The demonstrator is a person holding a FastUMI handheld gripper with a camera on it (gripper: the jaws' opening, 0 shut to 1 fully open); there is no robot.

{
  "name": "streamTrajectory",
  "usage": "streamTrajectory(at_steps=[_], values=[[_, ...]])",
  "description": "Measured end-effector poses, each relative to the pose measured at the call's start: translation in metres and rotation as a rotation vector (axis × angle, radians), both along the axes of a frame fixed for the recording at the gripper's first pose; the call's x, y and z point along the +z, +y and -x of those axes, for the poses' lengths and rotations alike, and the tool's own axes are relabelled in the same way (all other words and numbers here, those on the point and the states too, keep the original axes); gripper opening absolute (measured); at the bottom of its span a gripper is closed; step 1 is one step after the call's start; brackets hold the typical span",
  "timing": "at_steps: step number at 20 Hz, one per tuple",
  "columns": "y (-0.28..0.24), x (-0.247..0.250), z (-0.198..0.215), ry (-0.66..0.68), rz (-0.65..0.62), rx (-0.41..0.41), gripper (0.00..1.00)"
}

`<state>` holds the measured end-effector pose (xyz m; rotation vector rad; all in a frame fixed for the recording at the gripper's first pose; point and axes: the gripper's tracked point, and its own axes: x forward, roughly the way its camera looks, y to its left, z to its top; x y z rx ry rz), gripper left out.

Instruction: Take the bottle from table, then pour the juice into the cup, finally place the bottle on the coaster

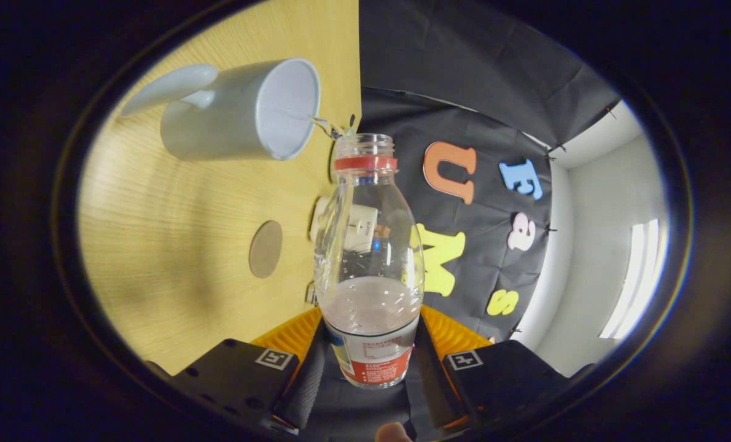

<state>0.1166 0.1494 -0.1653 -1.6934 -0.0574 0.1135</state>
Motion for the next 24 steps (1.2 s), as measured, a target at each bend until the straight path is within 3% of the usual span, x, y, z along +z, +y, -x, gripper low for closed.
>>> streamTrajectory(at_steps=[24], values=[[0.005,0.033,-0.008,-0.068,0.096,0.014,0.76]])
